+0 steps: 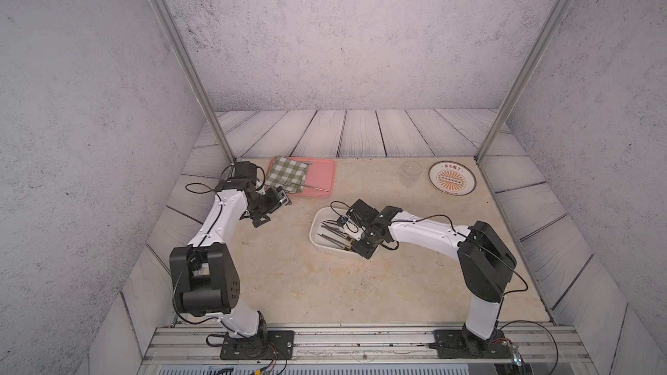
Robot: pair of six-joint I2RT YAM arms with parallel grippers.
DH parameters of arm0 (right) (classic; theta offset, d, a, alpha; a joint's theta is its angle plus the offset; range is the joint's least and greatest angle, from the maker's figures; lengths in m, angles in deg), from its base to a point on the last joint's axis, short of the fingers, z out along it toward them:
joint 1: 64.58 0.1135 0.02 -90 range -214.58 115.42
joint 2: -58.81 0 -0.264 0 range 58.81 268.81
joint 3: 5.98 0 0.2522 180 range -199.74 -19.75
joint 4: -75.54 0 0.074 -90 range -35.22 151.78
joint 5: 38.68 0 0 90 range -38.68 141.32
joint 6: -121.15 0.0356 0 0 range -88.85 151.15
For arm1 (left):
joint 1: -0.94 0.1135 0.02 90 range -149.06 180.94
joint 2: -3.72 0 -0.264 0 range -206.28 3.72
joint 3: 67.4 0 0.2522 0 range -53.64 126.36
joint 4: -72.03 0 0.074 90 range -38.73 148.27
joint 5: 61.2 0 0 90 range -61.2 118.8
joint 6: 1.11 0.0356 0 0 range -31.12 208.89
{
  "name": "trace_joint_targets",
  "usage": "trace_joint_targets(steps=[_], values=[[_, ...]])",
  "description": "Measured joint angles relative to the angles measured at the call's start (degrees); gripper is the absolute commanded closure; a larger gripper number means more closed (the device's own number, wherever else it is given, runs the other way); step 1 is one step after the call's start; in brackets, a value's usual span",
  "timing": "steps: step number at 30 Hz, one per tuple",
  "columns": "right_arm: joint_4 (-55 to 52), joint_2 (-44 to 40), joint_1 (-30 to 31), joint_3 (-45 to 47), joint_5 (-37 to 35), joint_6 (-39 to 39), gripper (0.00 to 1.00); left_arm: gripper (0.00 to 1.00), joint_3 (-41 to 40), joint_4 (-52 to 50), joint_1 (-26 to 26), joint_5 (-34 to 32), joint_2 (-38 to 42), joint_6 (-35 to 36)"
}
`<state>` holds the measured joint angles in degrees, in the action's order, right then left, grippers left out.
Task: Put the file tool into the storage box
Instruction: Place the file tool in the storage box, then adjust the file tool in the storage box.
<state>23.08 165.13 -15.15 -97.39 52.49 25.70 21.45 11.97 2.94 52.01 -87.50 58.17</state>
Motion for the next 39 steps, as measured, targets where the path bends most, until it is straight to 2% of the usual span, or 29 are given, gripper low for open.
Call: trace_joint_targets(steps=[8,12,16,18,24,30,39], values=[[0.76,4.22,0.00,-3.21,-0.87,-1.09,0.91,0.01,1.20,-0.28,-3.26,-0.90,-0.33,-0.81],[0.98,5.51,0.00,-3.32,-2.29,-1.86,0.78,0.01,2.36,-0.24,-4.17,-1.09,-1.01,-0.81],[0.98,5.60,0.00,-3.65,-3.67,-2.43,0.59,0.01,2.45,-0.33,-4.42,-1.18,-1.03,-0.81],[1.22,5.51,0.00,-3.76,-4.15,-2.32,0.56,0.01,2.45,-0.42,-4.42,-1.29,-1.05,-0.81],[1.22,3.63,-0.26,-4.22,-4.52,-1.46,0.56,0.01,3.21,-1.46,-4.76,-2.67,-1.05,-0.55],[1.20,3.28,-1.11,-8.68,-3.82,2.01,0.67,0.01,3.56,-1.81,-5.79,-3.93,-1.05,-0.15],[2.62,11.93,-1.40,-11.78,0.63,6.19,0.70,0.01,3.30,-2.82,-6.69,-4.59,0.26,-0.15]])
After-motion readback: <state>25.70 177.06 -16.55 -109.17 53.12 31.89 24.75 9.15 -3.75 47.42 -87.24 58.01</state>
